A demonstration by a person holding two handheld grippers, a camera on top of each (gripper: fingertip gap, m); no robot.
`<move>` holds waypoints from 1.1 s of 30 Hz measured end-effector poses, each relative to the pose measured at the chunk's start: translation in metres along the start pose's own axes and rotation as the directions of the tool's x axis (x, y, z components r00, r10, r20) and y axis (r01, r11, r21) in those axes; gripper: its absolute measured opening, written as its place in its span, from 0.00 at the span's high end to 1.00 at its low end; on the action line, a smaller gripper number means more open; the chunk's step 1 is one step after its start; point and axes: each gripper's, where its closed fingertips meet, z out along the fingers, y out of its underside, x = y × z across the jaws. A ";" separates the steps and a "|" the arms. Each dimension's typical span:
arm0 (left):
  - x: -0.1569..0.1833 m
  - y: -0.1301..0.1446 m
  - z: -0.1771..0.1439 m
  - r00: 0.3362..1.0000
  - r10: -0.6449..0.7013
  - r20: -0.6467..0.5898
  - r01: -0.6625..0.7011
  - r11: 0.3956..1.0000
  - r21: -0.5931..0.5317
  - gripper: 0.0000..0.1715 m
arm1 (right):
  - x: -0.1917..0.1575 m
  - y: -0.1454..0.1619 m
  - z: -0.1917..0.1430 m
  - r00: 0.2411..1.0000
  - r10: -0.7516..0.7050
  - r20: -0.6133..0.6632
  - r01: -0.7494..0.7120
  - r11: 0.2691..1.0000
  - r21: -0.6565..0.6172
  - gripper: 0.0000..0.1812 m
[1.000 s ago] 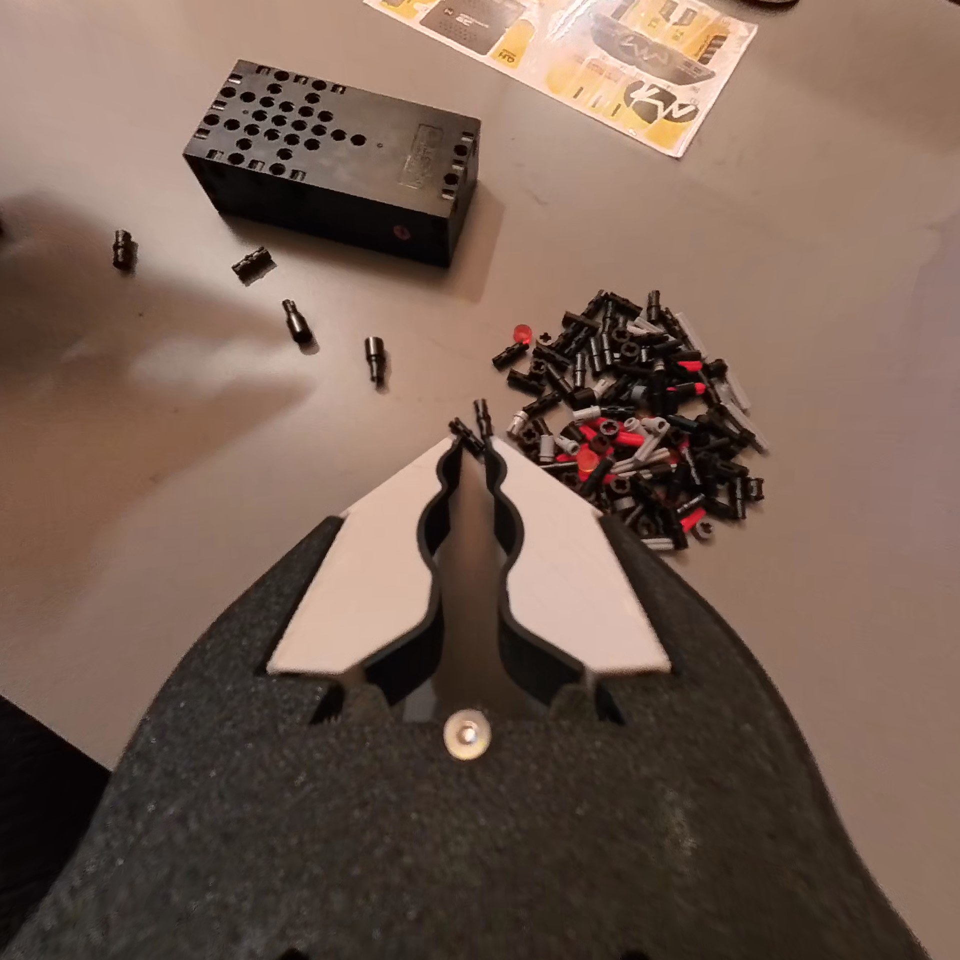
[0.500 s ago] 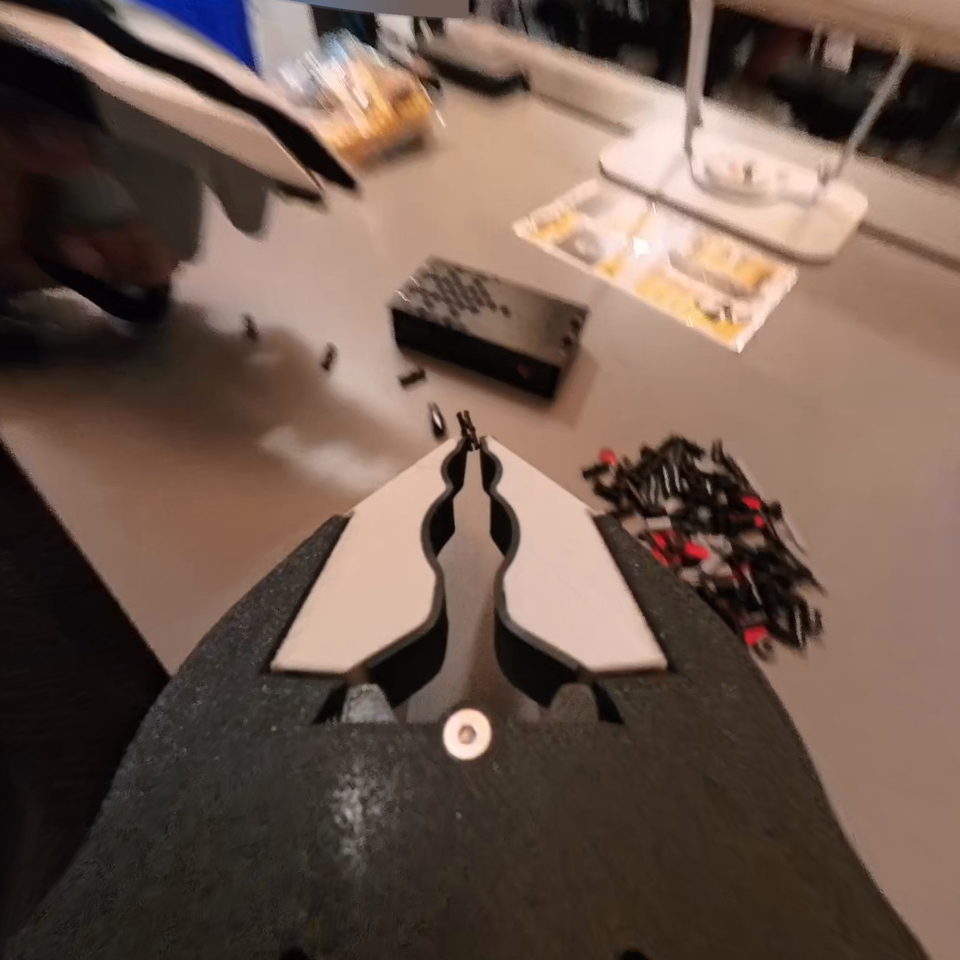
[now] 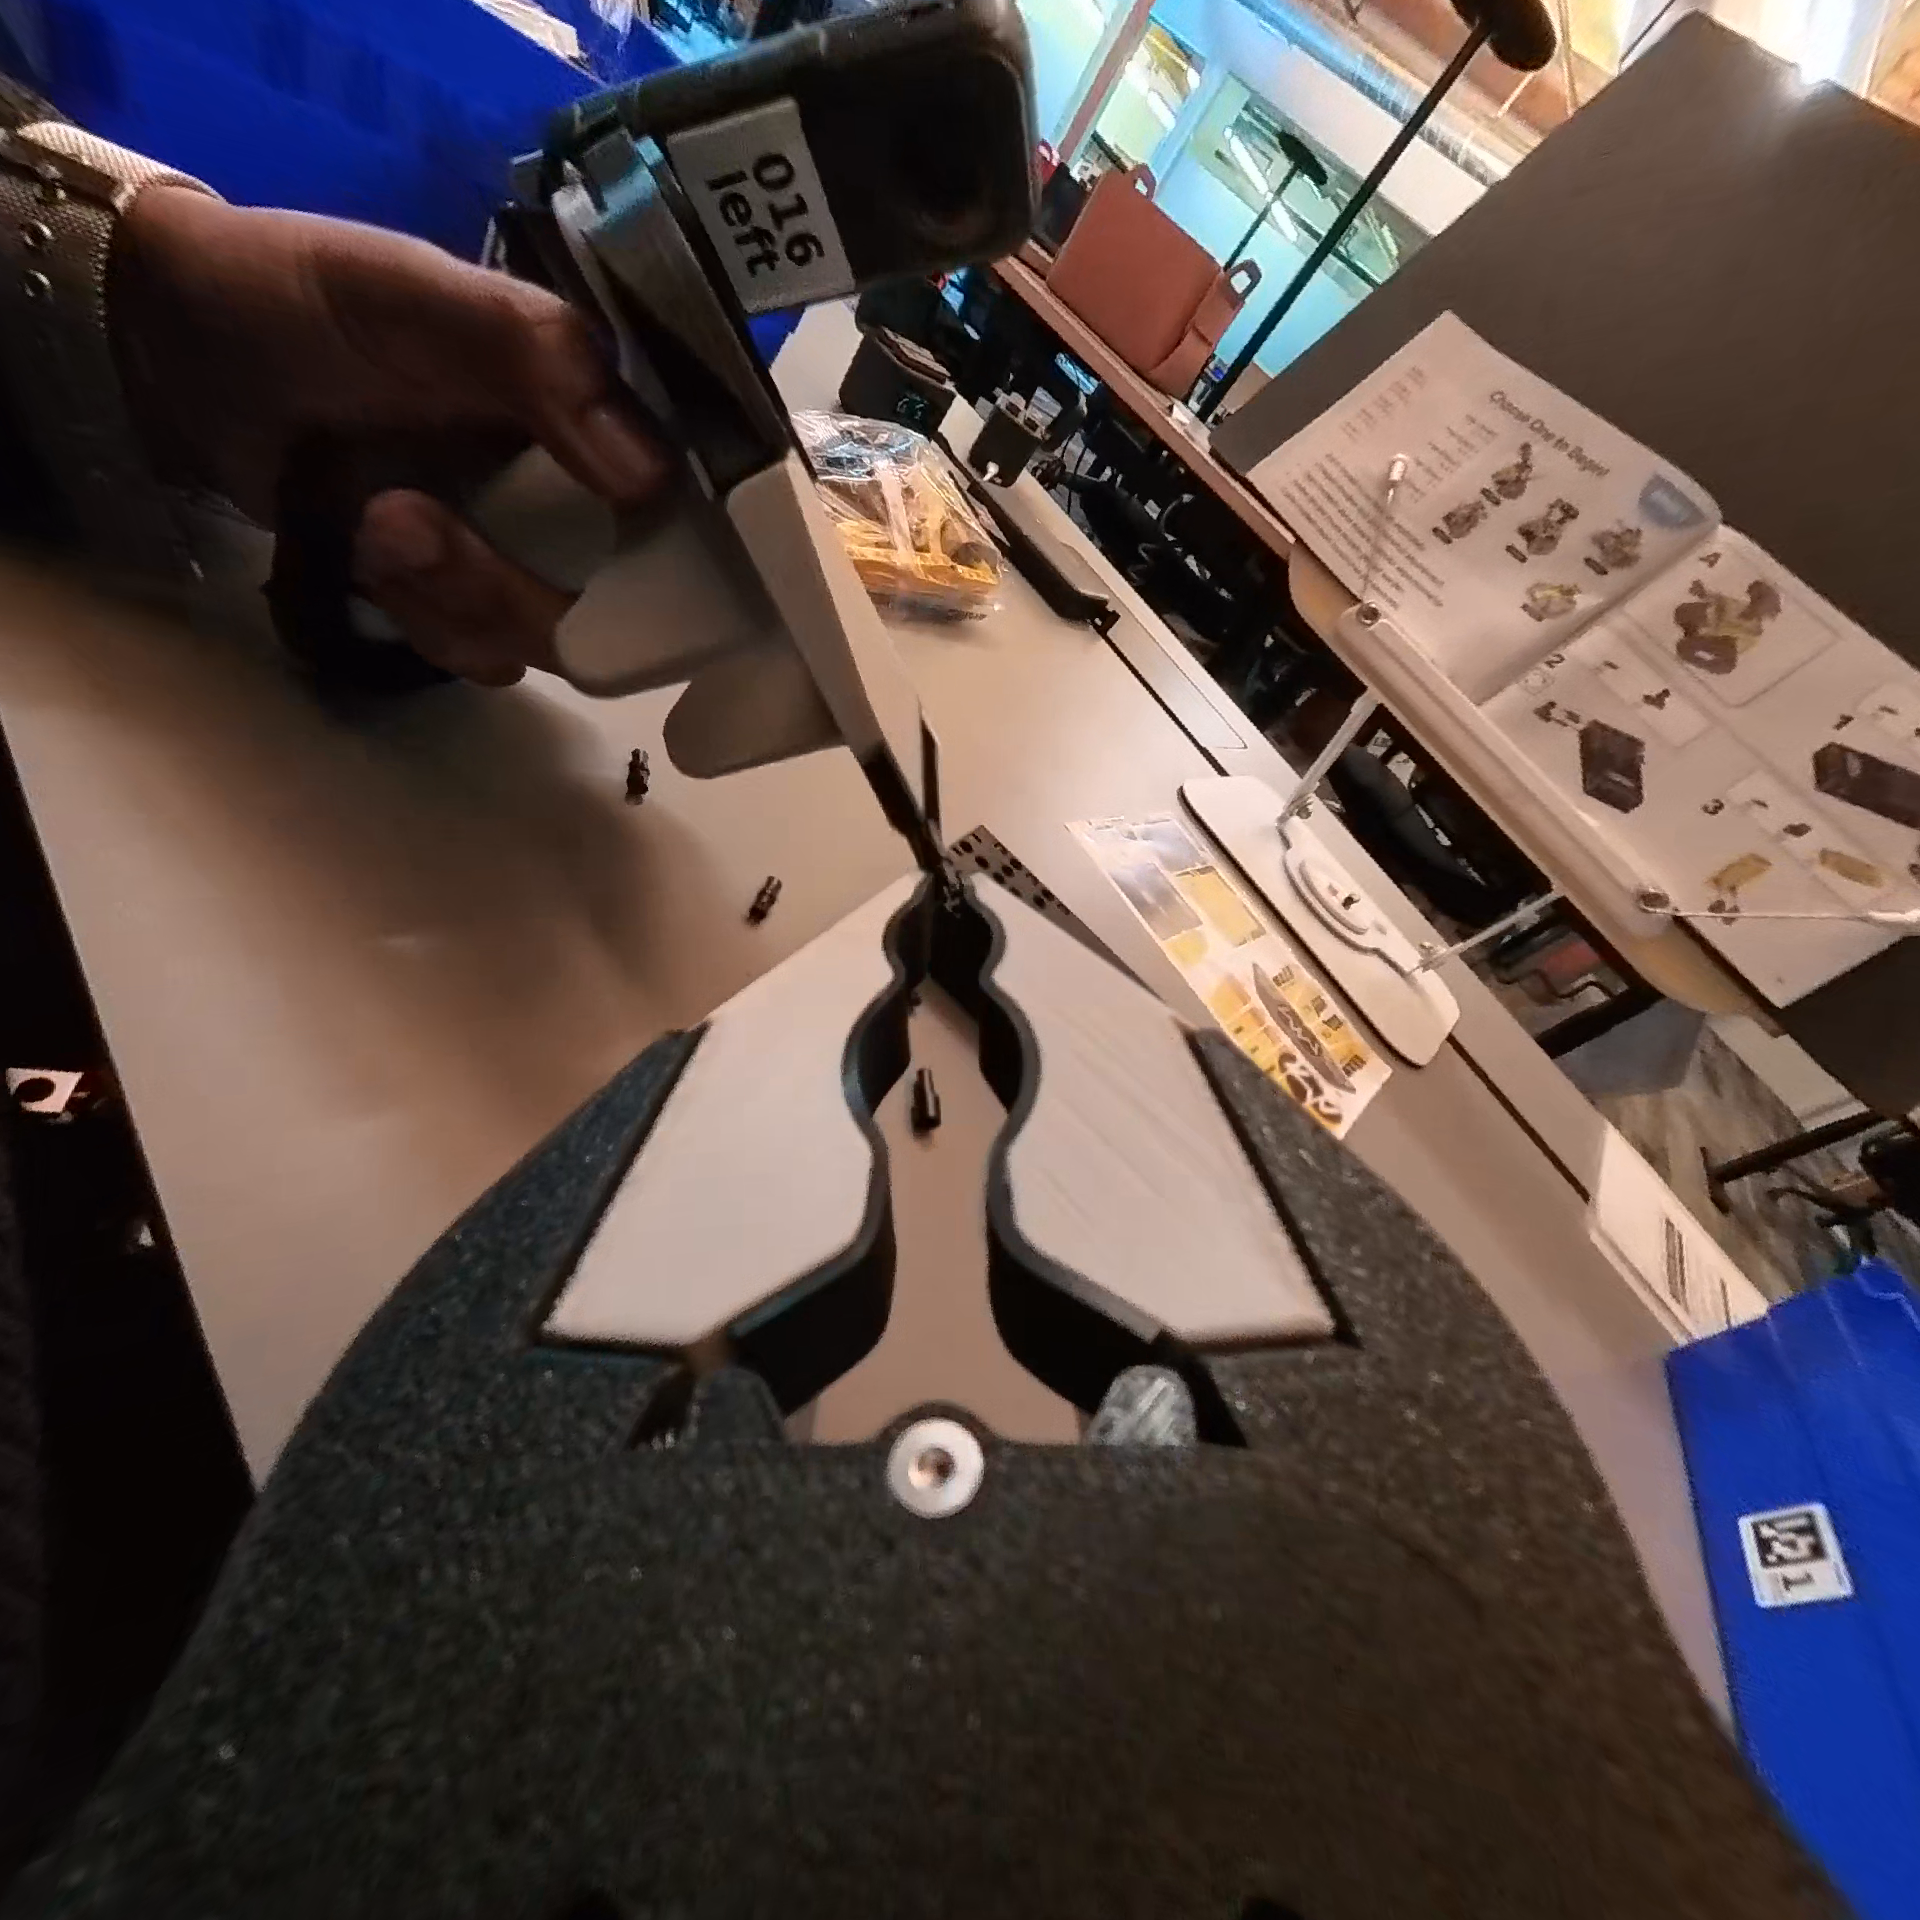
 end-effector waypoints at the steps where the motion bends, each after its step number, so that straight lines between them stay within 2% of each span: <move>1: 0.000 0.001 0.001 1.000 -0.001 -0.001 0.001 1.000 -0.006 0.91 | -0.001 -0.001 0.001 1.000 -0.008 0.003 0.008 1.000 0.003 0.98; 5: 0.003 0.002 0.001 1.000 -0.008 -0.019 0.008 1.000 -0.009 0.98 | -0.003 -0.004 0.003 0.999 -0.031 0.007 0.031 0.999 0.011 0.98; 33: 0.005 0.004 0.001 0.996 -0.052 -0.066 0.051 0.999 -0.019 0.97 | -0.008 -0.005 0.000 0.998 -0.045 0.054 0.043 0.999 0.033 0.98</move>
